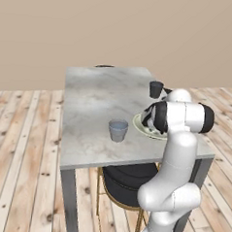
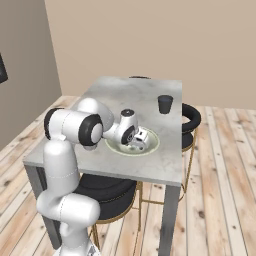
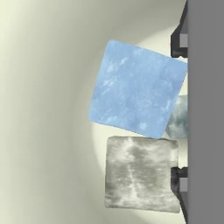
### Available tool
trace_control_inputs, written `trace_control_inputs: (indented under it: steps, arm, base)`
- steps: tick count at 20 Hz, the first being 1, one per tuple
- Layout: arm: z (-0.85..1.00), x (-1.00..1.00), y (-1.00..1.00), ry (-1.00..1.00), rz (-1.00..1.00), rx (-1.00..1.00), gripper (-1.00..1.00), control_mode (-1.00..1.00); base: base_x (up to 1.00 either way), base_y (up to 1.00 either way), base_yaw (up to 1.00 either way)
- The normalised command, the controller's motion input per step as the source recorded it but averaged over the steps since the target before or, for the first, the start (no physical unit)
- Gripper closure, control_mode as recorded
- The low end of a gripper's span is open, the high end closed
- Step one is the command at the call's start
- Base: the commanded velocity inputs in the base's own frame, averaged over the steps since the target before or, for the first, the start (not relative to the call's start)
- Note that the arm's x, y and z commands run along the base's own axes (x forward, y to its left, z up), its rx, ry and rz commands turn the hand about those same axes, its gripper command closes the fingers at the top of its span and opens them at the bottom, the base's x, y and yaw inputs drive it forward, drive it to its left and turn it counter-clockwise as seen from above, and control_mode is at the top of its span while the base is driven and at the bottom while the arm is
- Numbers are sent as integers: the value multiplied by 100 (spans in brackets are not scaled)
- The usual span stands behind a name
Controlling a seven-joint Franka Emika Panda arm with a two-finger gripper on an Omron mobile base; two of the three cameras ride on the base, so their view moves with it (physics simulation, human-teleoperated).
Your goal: There are four ice cubes in the ice bowl. Place two ice cubes in each glass of water.
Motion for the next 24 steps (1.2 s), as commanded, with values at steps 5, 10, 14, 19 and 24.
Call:
trace_control_inputs:
  steps: [5, 10, 14, 19, 24]
  arm:
    - [-6, 0, 0, -5, 0, 0, -100, -100]
    - [-11, 0, 0, -5, 0, 0, -100, -100]
    - [-11, 0, 1, -1, 0, 0, 100, -100]
    - [-15, 0, 5, 0, 0, 0, 100, -100]
    - [-22, 0, 0, 0, 0, 0, 100, -100]
  base:
    - [0, 0, 0]
    - [0, 0, 0]
    - [0, 0, 0]
    - [0, 0, 0]
    - [0, 0, 0]
